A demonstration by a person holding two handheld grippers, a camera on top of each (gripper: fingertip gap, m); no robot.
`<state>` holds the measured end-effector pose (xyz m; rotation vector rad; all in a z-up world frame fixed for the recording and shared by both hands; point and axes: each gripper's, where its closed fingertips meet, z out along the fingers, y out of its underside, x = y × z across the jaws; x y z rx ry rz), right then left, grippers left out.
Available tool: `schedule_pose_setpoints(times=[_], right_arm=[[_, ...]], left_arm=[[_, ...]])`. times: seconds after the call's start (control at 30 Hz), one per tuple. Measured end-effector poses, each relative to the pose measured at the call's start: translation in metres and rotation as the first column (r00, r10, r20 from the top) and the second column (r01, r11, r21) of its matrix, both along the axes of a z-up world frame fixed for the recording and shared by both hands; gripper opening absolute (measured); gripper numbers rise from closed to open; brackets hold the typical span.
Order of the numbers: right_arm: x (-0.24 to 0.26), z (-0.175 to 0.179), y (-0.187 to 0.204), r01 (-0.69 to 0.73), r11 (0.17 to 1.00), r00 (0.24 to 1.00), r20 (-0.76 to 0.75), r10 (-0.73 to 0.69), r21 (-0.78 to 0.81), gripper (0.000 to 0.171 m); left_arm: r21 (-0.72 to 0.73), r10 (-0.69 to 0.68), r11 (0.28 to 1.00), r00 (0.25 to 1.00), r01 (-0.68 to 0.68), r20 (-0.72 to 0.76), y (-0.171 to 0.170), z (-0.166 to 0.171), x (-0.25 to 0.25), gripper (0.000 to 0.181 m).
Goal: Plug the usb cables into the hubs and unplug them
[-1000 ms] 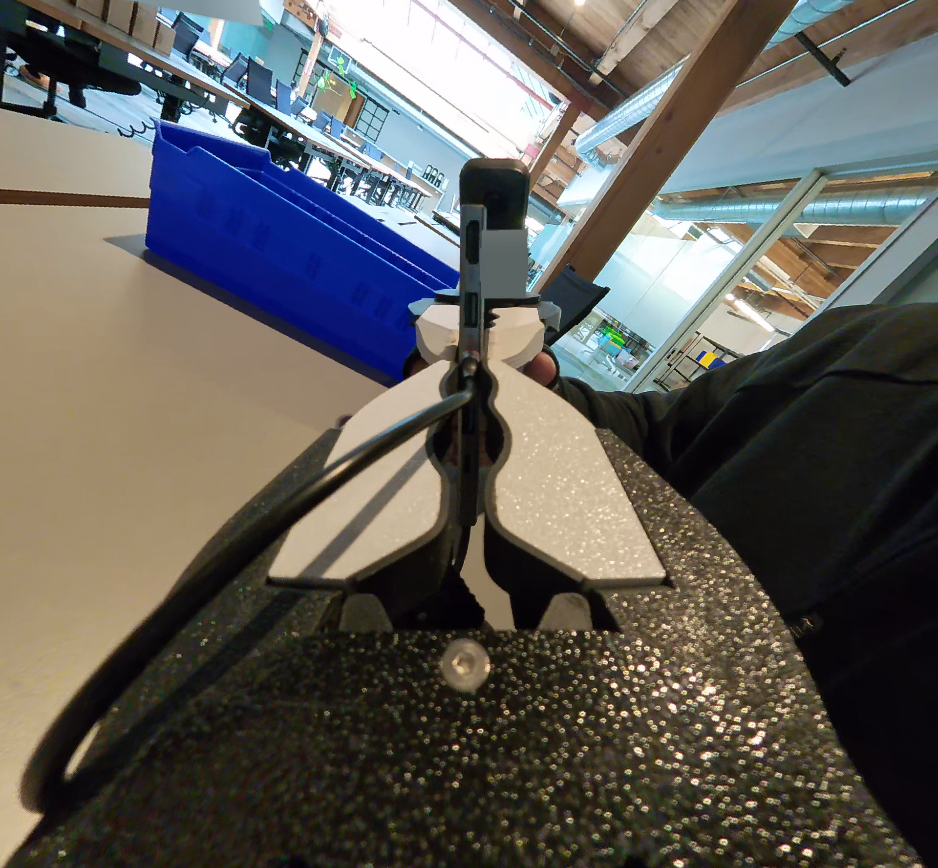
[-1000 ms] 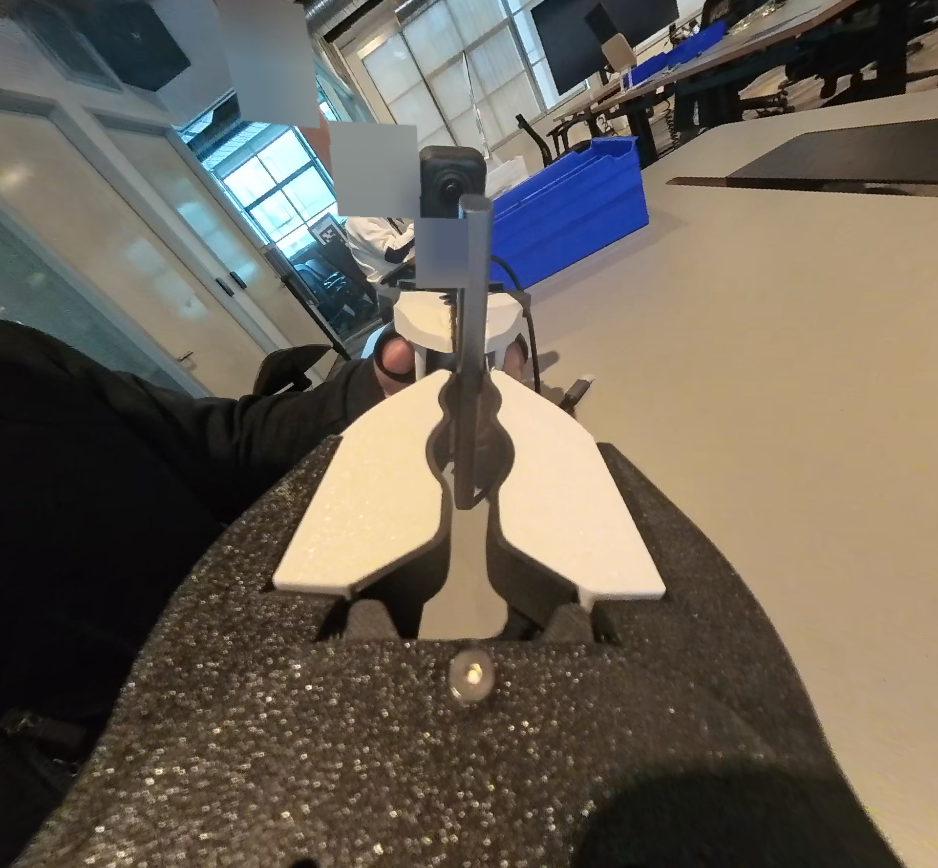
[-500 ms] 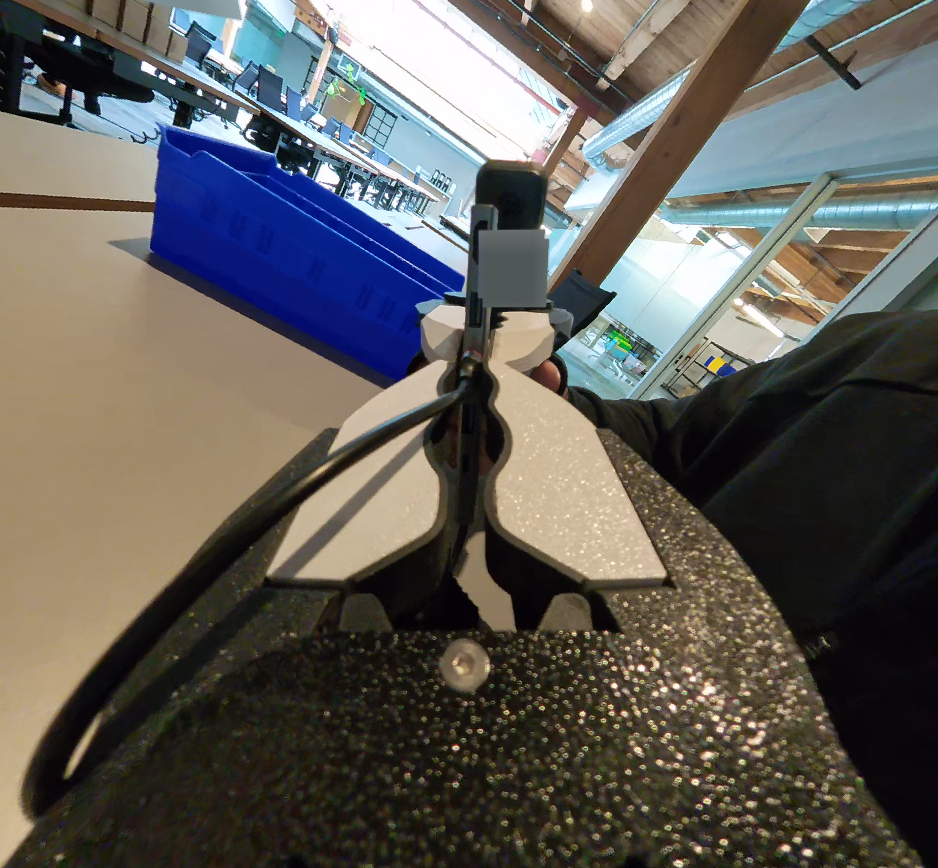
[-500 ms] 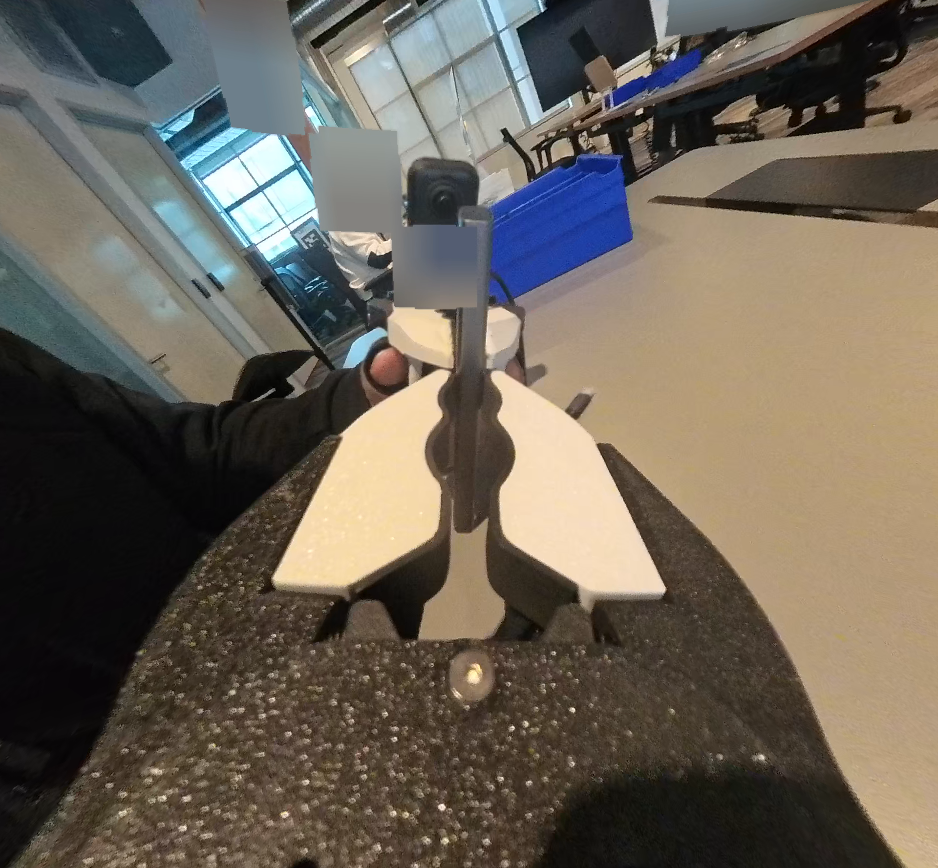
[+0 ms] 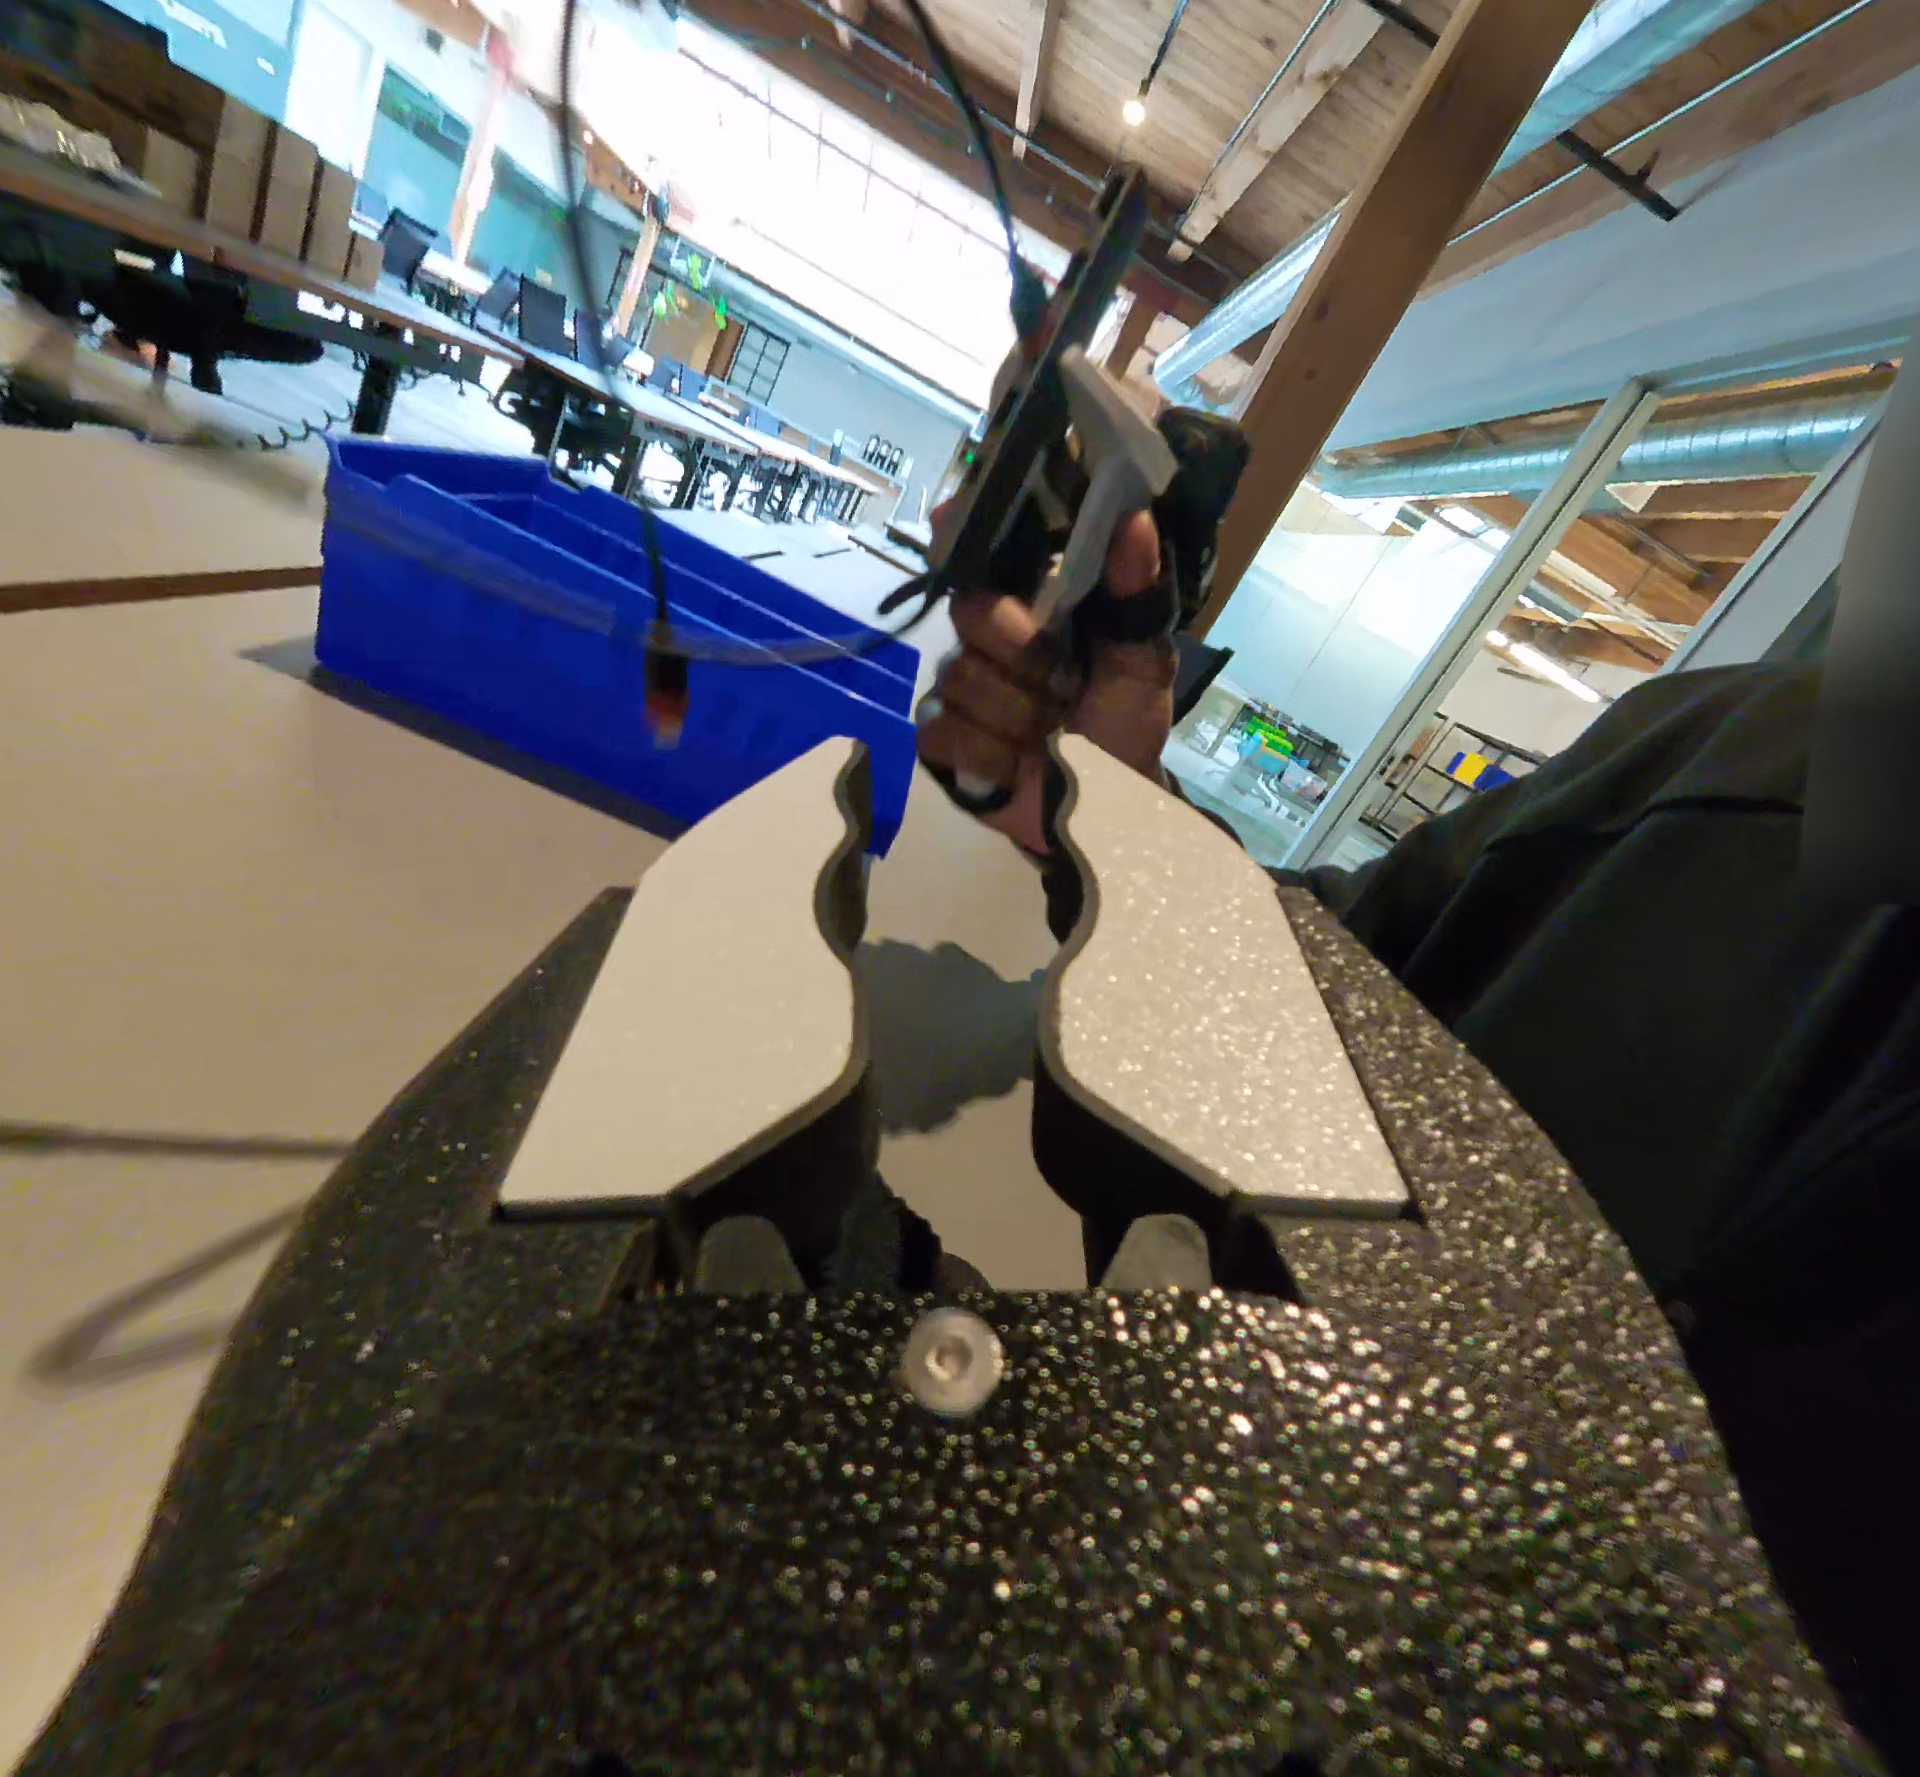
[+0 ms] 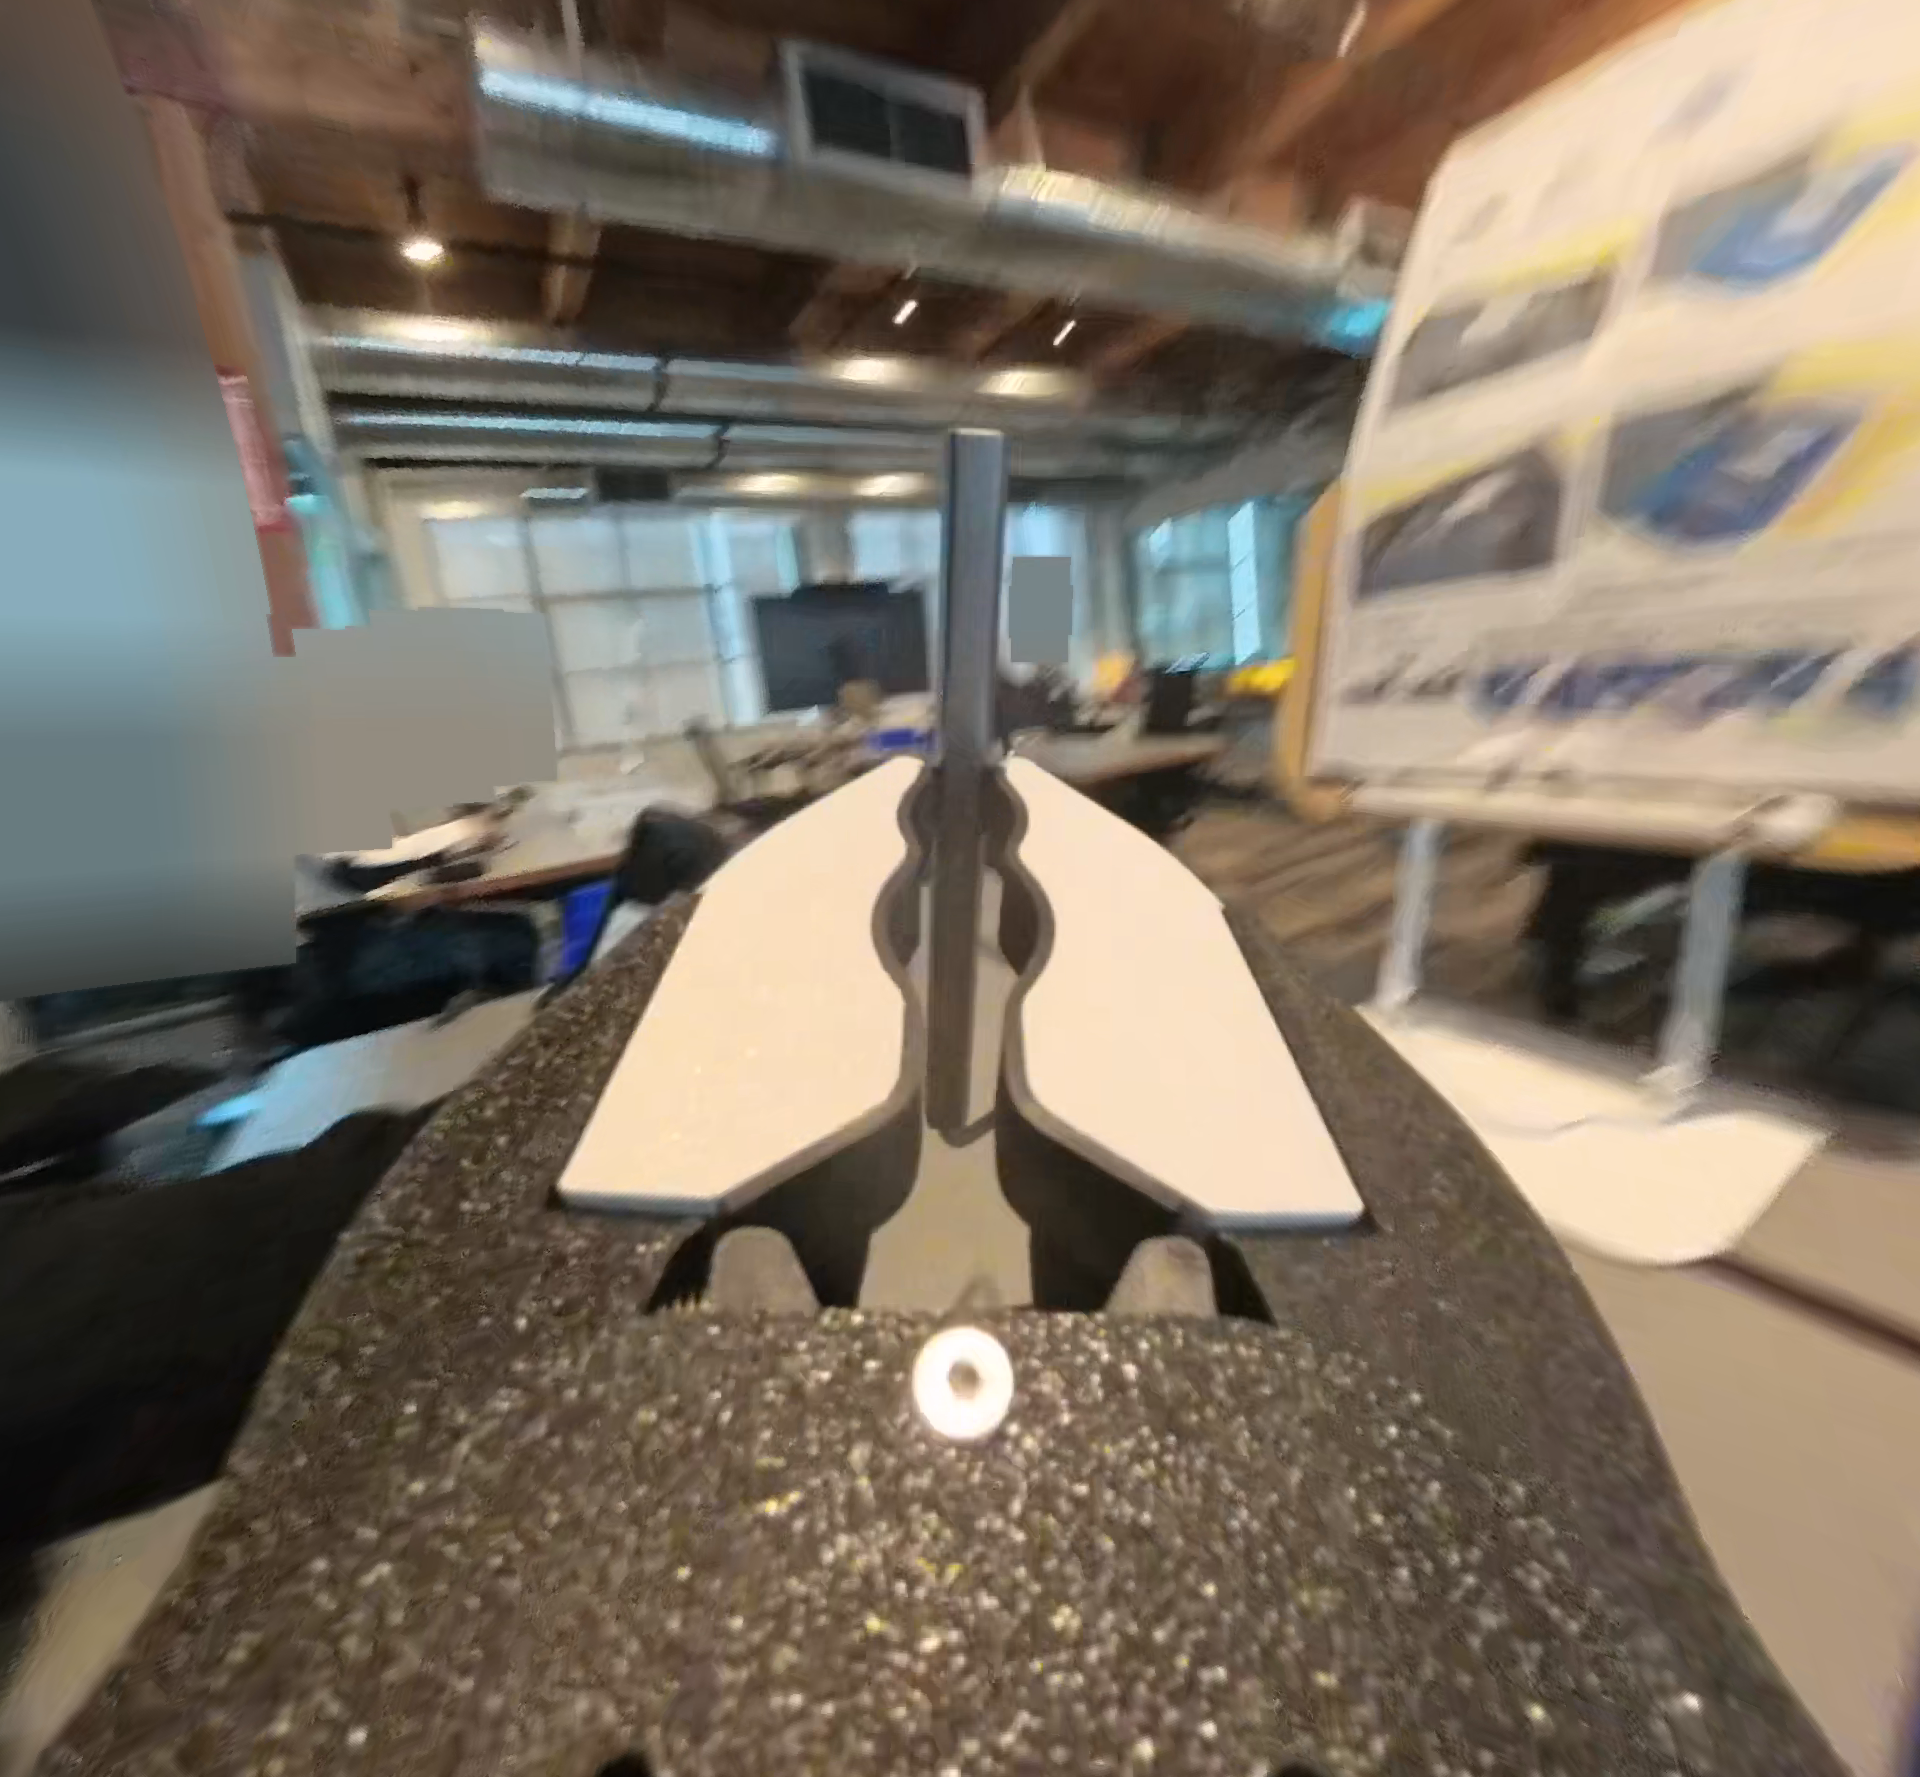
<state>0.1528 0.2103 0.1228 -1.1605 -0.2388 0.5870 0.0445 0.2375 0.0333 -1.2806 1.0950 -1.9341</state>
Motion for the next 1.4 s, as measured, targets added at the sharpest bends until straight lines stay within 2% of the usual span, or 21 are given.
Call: schedule_pose_setpoints(times=[0.07,0.17,0.23,0.33,0.43,0.53,0.7,0.8,1.03,1.4], right_arm=[[0.04,0.033,-0.021,0.182,0.976,0.982,0.021,-0.186,0.118,0.01],[0.106,0.06,-0.049,0.448,0.874,0.885,0.046,-0.464,0.189,0.01],[0.149,0.054,-0.056,0.601,0.785,0.781,0.099,-0.617,0.153,0.009],[0.194,0.015,-0.041,0.718,0.695,0.673,0.246,-0.698,0.008,0.009],[0.221,-0.037,-0.017,0.784,0.604,0.6,0.432,-0.674,-0.146,0.009],[0.235,-0.089,0.001,0.824,0.501,0.55,0.593,-0.588,-0.266,0.01],[0.24,-0.137,0.011,0.857,0.385,0.499,0.734,-0.461,-0.342,0.009],[0.241,-0.15,0.011,0.869,0.343,0.482,0.768,-0.421,-0.356,0.01],[0.243,-0.157,0.009,0.89,0.288,0.449,0.793,-0.412,-0.354,0.011],[0.23,-0.154,0.005,0.876,0.282,0.473,0.808,-0.35,-0.391,0.044]], left_arm=[[-0.007,0.011,1.0,1.0,-0.011,0.015,0.002,0.003,-0.002,0.029],[-0.01,0.023,1.0,1.0,-0.023,0.012,0.003,0.002,0.0,0.027],[-0.014,0.025,1.0,1.0,-0.025,0.0,0.004,-0.002,0.002,0.026],[-0.022,0.025,0.999,0.999,-0.026,-0.026,0.004,-0.01,0.007,0.025],[-0.027,0.029,0.999,0.999,-0.03,-0.044,0.005,-0.016,0.01,0.025],[-0.028,0.038,0.999,0.998,-0.039,-0.049,0.007,-0.017,0.01,0.024],[-0.032,0.041,0.999,0.998,-0.043,-0.046,0.008,-0.016,0.009,0.023],[-0.033,0.039,0.999,0.998,-0.041,-0.047,0.008,-0.016,0.008,0.023],[-0.024,0.053,0.998,0.998,-0.054,-0.044,0.009,-0.014,0.007,0.023],[-0.019,0.087,0.996,0.994,-0.088,-0.065,0.017,-0.021,0.008,0.023]])
